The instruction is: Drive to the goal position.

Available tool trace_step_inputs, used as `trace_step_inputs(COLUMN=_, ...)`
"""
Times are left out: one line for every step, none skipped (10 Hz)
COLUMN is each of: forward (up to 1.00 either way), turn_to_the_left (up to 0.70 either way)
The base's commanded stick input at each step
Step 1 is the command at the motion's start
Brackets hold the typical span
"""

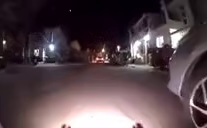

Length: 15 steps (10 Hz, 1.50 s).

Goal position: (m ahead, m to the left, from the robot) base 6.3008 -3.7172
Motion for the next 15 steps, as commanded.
trace_step_inputs(forward=0.6, turn_to_the_left=0.0)
trace_step_inputs(forward=0.6, turn_to_the_left=0.0)
trace_step_inputs(forward=0.6, turn_to_the_left=-0.04)
trace_step_inputs(forward=0.6, turn_to_the_left=-0.12)
trace_step_inputs(forward=0.6, turn_to_the_left=-0.15)
trace_step_inputs(forward=0.6, turn_to_the_left=-0.15)
trace_step_inputs(forward=0.6, turn_to_the_left=-0.15)
trace_step_inputs(forward=0.6, turn_to_the_left=-0.15)
trace_step_inputs(forward=0.6, turn_to_the_left=-0.14)
trace_step_inputs(forward=0.6, turn_to_the_left=-0.12)
trace_step_inputs(forward=0.6, turn_to_the_left=0.0)
trace_step_inputs(forward=0.6, turn_to_the_left=0.0)
trace_step_inputs(forward=0.6, turn_to_the_left=0.0)
trace_step_inputs(forward=0.6, turn_to_the_left=-0.02)
trace_step_inputs(forward=0.6, turn_to_the_left=-0.08)
